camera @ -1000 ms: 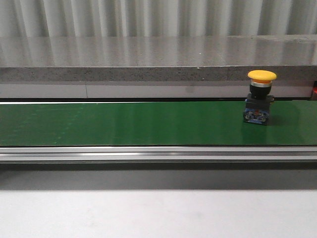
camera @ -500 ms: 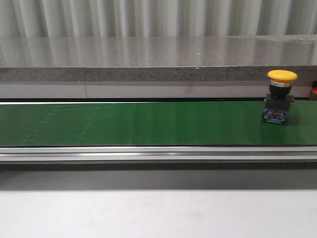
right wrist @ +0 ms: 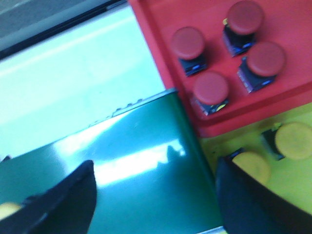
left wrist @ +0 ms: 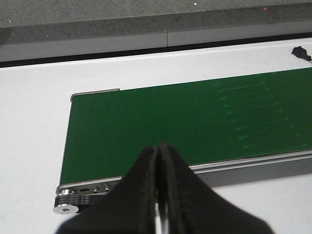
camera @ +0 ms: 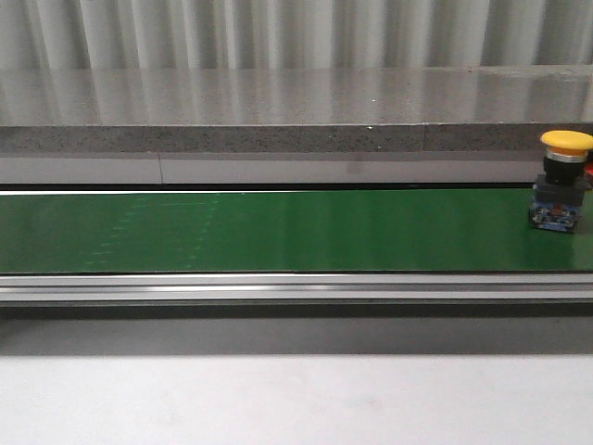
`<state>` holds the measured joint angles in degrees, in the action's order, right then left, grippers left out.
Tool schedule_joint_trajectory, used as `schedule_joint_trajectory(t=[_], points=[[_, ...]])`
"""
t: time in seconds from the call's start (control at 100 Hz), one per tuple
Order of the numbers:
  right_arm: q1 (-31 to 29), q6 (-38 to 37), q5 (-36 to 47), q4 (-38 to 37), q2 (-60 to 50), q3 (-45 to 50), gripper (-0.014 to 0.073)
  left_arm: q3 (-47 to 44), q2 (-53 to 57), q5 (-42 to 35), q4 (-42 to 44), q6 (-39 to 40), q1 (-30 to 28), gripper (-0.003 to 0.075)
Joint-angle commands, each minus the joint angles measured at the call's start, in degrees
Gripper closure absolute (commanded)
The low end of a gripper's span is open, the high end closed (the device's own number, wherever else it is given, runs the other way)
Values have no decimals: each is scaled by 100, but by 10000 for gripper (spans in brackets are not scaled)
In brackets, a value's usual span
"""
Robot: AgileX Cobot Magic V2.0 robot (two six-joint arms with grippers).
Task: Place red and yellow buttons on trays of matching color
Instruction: 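Return the right gripper to the conveyor end and grasp the yellow button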
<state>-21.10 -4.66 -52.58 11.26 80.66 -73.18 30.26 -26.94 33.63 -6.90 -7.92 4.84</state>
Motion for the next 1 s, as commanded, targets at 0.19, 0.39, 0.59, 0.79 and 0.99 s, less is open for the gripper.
schedule_joint_trajectory(t=[0.19, 0.39, 0.59, 0.79, 0.99], points=[[854, 78, -615, 37, -372, -84, 73, 144, -23, -399, -80, 46, 53, 740], [1431, 200, -757, 37, -195, -89, 73, 144, -23, -399, -80, 46, 53, 740], [1493, 253, -710, 44, 338, -125, 73, 144, -23, -399, -80, 46, 53, 740], [1493, 377, -276, 44, 833, -131, 75, 144, -23, -399, -80, 46, 53, 740], [1493, 376, -6, 33, 1015, -131, 327, 144, -23, -399, -80, 46, 53, 740]])
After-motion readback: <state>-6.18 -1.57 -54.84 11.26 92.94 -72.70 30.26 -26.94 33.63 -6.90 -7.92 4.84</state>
